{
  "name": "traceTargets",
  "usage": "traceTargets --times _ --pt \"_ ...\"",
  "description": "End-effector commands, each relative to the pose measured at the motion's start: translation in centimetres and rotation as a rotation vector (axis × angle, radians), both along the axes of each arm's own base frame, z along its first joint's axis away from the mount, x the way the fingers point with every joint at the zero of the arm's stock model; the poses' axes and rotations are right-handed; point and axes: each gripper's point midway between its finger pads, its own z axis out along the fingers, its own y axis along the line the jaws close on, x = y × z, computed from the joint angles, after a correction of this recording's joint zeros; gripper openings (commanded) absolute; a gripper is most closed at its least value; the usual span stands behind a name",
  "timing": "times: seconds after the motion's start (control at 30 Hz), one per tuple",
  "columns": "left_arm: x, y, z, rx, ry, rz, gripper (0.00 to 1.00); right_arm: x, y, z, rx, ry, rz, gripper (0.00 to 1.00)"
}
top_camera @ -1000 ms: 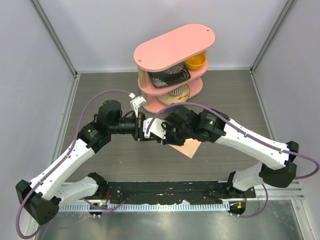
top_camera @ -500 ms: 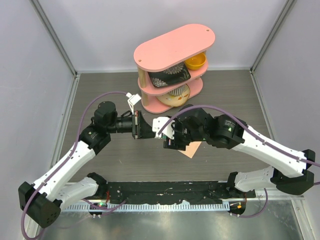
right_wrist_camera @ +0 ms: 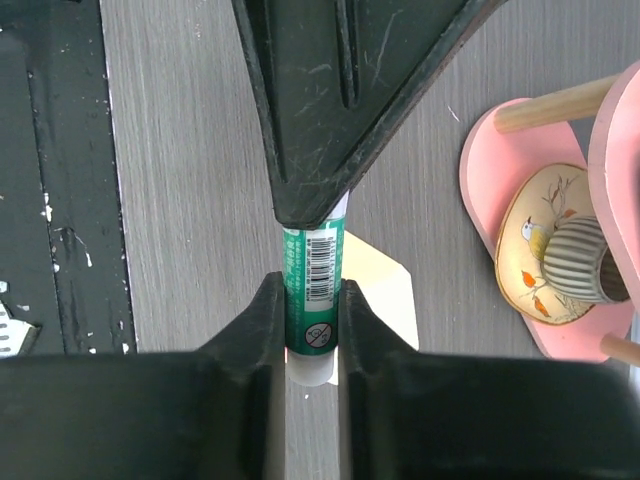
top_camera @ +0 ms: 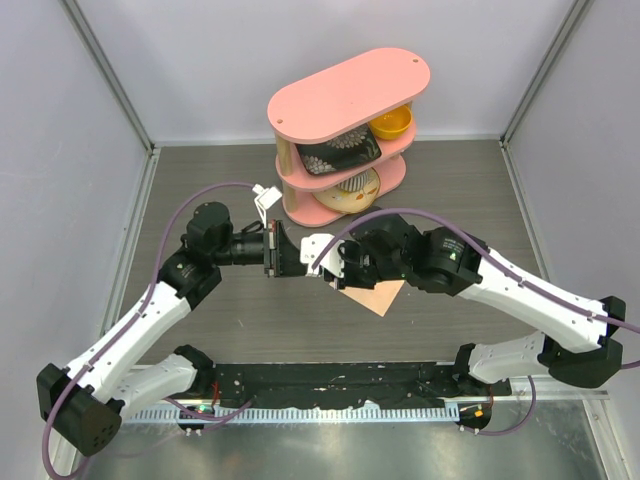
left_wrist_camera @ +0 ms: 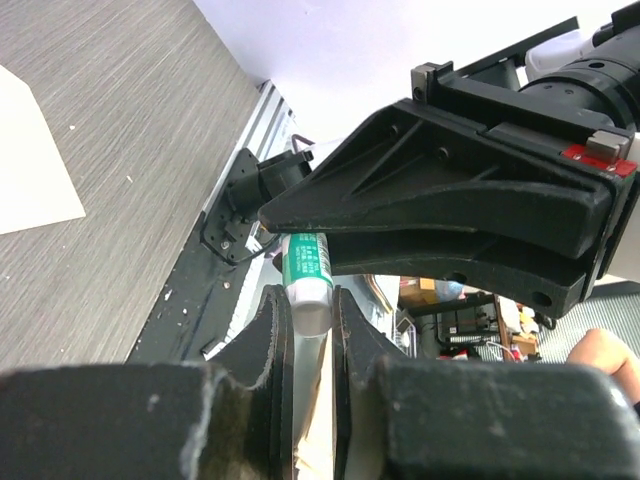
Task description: Place the letter into the envelope and seal it
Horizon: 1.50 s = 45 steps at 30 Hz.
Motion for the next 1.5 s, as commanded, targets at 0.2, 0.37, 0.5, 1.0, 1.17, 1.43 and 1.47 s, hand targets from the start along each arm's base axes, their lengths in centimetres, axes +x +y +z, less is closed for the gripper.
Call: traceTargets --times 0.2,0.37,0.5,1.0,1.17,1.43,1.47 --pt "-2.5 1.7 2.0 -0.062 -0.566 -0.117 0.0 -3.4 1.7 1.2 0.098 0.215 0.101 0.01" --pt "-2.6 2.6 1.5 -0.008 -0.957 -0.182 0.0 -6.0 2.2 1.0 0.099 0.394 0.182 0.01" --pt "-3.2 3.4 1.9 -0.012 -1.392 -0.255 0.08 -7.2 2.5 0.5 0.088 0.559 0.195 0.01" --pt "-0.4 4.9 -3.2 0.308 -2.752 -0.336 0.38 -8.5 3.1 -0.4 0.085 0.856 0.179 0.01" --pt "-2.0 7.1 -4.5 0.347 -2.36 -0.404 0.84 -6.2 2.1 -0.5 0.103 0.805 0.101 0.01" --pt "-2.5 8.7 -5.9 0.424 -1.171 -0.092 0.85 0.2 -0.4 1.9 0.237 0.366 -0.075 0.01" --pt "-2.1 8.3 -4.8 0.4 -1.085 -0.037 0.85 0.6 -0.6 2.1 0.236 0.33 -0.08 0.01"
